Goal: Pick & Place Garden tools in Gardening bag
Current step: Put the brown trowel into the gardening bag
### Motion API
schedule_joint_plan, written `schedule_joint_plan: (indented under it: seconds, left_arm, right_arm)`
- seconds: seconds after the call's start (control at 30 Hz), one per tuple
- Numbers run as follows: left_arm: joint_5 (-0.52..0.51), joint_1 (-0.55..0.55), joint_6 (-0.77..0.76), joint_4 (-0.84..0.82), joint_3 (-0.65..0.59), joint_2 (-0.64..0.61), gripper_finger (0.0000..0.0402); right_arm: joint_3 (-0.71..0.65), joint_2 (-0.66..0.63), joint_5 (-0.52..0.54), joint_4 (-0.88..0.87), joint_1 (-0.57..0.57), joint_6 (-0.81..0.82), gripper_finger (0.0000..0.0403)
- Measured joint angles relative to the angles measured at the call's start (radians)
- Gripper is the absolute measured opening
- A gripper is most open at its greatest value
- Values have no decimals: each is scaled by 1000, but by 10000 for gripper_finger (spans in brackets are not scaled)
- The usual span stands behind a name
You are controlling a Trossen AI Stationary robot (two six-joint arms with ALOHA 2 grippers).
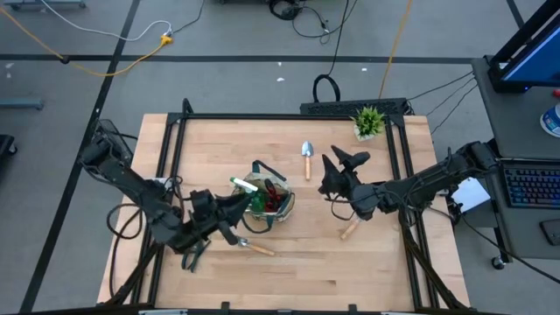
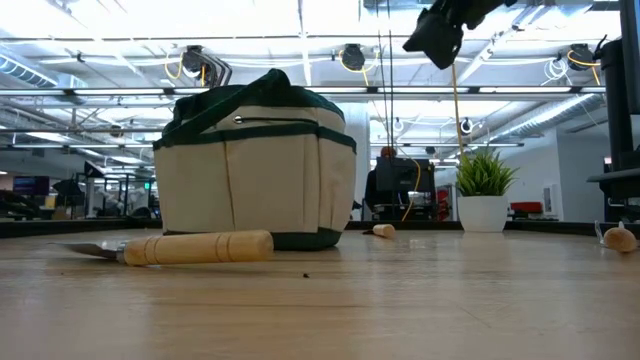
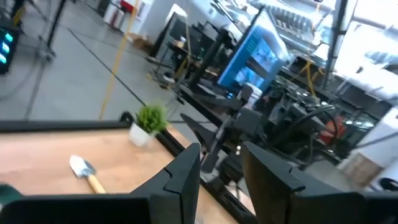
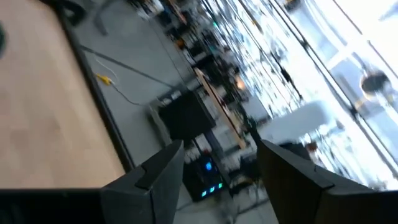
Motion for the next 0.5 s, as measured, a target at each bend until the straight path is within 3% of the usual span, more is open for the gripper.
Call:
schedule_joint_plan:
  seconds: [0.3, 0.5]
  left_arm:
    - [0, 65, 26, -54, 16, -48, 122]
    - [1, 110, -3, -245, 16, -148, 122]
  right_arm:
    - [0, 0, -20, 38, -144, 81, 196]
    - [0, 0, -164, -5, -224, 267, 196]
